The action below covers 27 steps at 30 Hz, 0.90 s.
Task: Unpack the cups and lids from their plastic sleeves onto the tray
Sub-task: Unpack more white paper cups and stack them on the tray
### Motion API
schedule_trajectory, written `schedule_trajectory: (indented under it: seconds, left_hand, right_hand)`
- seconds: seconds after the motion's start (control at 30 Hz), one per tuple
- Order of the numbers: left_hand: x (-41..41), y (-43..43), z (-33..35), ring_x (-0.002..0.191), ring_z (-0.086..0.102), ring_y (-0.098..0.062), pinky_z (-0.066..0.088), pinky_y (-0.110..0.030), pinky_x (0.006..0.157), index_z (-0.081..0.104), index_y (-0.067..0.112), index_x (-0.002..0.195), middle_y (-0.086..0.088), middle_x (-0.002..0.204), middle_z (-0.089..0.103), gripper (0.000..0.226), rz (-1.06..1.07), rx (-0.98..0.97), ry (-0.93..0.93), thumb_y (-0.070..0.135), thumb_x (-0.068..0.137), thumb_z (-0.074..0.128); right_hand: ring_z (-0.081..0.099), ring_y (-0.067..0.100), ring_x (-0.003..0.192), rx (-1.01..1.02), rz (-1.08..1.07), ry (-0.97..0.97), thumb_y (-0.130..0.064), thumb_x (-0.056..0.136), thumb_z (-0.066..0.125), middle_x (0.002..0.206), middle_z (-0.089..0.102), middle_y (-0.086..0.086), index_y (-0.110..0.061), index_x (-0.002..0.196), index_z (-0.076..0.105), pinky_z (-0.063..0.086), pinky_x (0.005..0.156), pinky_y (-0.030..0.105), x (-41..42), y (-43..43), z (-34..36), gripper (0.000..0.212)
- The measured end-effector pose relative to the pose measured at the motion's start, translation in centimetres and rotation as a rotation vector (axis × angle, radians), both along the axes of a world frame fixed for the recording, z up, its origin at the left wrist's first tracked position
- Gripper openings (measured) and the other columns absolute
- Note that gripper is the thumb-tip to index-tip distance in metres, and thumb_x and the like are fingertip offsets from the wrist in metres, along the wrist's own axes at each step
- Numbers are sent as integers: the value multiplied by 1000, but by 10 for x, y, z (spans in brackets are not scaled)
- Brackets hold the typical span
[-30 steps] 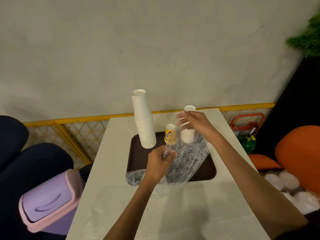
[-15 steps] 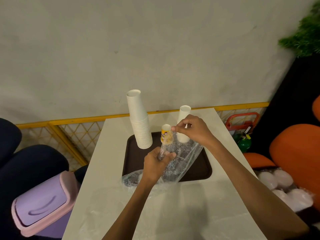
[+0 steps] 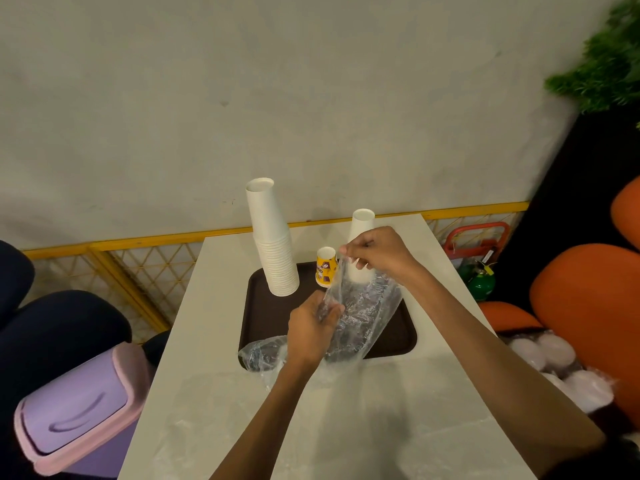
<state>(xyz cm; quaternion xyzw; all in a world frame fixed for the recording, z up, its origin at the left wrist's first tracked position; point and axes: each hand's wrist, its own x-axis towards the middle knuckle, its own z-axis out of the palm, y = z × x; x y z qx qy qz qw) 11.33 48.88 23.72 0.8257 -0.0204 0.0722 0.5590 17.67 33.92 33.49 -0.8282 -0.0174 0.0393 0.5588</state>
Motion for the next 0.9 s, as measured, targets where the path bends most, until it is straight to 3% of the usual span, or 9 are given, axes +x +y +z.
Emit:
schedule_trajectory:
  seconds: [0.13, 0.33, 0.43, 0.5, 0.57, 0.67, 0.73, 0.83, 0.9]
  left_hand:
    - [-3, 2, -4, 74, 62, -11, 51, -21, 65, 59, 22, 81, 6, 81, 65, 11, 26, 49, 52, 18, 87, 67]
    - [-4, 4, -9, 72, 59, -11, 47, -20, 64, 59, 15, 86, 4, 82, 65, 7, 38, 84, 80, 18, 89, 66]
    - [-7, 7, -14, 74, 63, -12, 55, -28, 66, 60, 16, 85, 3, 83, 66, 7, 47, 63, 122, 19, 88, 66]
    - [-6, 8, -15, 72, 64, -13, 56, -34, 67, 62, 15, 82, 3, 80, 67, 8, 55, 43, 119, 19, 88, 67]
    - [-2, 7, -14, 71, 64, -17, 55, -35, 68, 65, 13, 81, 2, 77, 68, 9, 52, 15, 104, 19, 87, 68]
    - [2, 5, -9, 66, 62, -20, 52, -32, 63, 65, 11, 78, -2, 73, 68, 11, 40, -38, 88, 17, 86, 69]
    - [4, 8, -9, 62, 57, -16, 48, -29, 60, 64, 16, 73, 0, 69, 66, 14, 19, -52, 73, 16, 86, 69]
    - [5, 14, -7, 63, 58, -19, 49, -34, 61, 65, 13, 74, -8, 68, 67, 15, -12, -112, 90, 17, 88, 66]
    - [6, 16, -5, 58, 57, -16, 47, -31, 57, 66, 5, 75, -7, 64, 66, 18, -7, -151, 84, 17, 89, 65]
  right_hand:
    - [56, 8, 49, 94, -24, 64, -2, 76, 75, 79, 69, 20, -7, 85, 65, 40, 45, 13, 3, -7, 2, 14]
    - [62, 9, 53, 169, -125, 14, -4, 80, 71, 71, 68, 5, -17, 91, 55, 44, 53, 19, 6, -9, -1, 23]
    - [60, 7, 56, 98, -139, -67, -15, 87, 66, 78, 71, 5, -17, 101, 54, 43, 57, 17, 9, -13, 2, 18]
    - [61, 2, 65, 19, -50, -30, -33, 85, 69, 80, 71, 2, -19, 109, 53, 45, 65, 16, 7, -13, 2, 33]
    - [60, 5, 83, -114, 60, 70, -47, 72, 76, 86, 67, -3, -26, 114, 51, 46, 77, 23, 6, -12, -2, 54]
    - [58, 11, 95, -252, 234, 153, -37, 69, 81, 95, 62, -7, -20, 111, 58, 46, 85, 28, 7, -12, -15, 51]
    - [64, 14, 91, -183, 229, 94, -22, 75, 79, 97, 69, 4, -6, 99, 69, 52, 84, 26, 10, -16, -19, 31]
    - [64, 5, 60, -24, 110, 40, -12, 79, 75, 80, 69, 5, -3, 88, 70, 49, 56, 13, 13, -26, -14, 14]
    - [60, 8, 48, 133, -23, -10, -12, 83, 71, 72, 66, 9, 1, 89, 69, 47, 50, 17, 14, -33, -11, 14]
